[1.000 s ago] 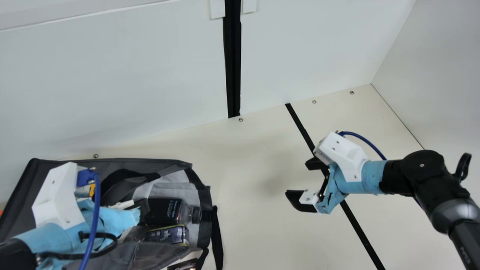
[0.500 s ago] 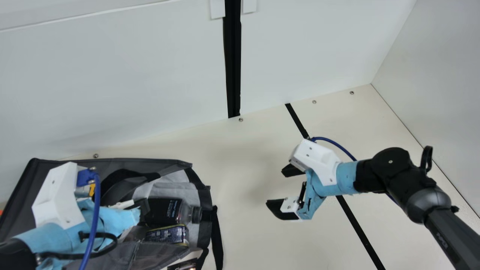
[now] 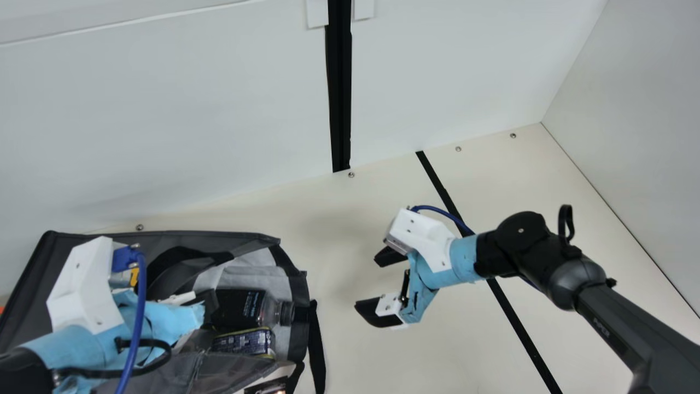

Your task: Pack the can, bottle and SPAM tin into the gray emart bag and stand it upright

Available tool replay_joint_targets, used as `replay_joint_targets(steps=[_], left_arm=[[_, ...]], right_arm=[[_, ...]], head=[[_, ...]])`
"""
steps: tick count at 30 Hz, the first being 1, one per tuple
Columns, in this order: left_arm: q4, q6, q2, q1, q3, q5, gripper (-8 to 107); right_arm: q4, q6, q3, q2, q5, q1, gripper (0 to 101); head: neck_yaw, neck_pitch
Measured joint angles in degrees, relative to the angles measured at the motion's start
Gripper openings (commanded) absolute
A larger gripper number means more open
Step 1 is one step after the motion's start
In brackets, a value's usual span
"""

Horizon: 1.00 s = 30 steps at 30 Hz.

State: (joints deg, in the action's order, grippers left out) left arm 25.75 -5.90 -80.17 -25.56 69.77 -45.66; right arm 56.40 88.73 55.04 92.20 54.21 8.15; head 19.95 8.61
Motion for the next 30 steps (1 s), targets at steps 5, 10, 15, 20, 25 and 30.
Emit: replay_joint_targets(steps=[5,10,15,20,25,30], left_arm=[[0.0,0.0,0.0,0.0,0.0,0.0,-8],[0.0,0.0,0.0,0.0,0.0,0.0,-8],[0.0,0.0,0.0,0.0,0.0,0.0,-8],[0.0,0.0,0.0,0.0,0.0,0.0,-8],[0.0,0.0,0.0,0.0,0.0,0.0,-8],[0.0,0.0,0.0,0.0,0.0,0.0,-8]], right_arm=[[1.5,0.0,1.1,2.2,-1.1,-3.0,95],[2.9,0.3,2.2,4.7,-2.4,-5.6,95],[4.2,0.9,3.4,7.1,-3.5,-8.1,95],[5.6,1.6,4.9,9.5,-4.5,-10.3,95],[7.1,1.9,7.1,12.0,-5.2,-12.3,95],[8.2,2.1,9.5,14.6,-6.1,-13.9,95]], head=[[0.0,0.1],[0.0,0.1],[0.0,0.1],[0.0,0.1],[0.0,0.1],[0.0,0.1]])
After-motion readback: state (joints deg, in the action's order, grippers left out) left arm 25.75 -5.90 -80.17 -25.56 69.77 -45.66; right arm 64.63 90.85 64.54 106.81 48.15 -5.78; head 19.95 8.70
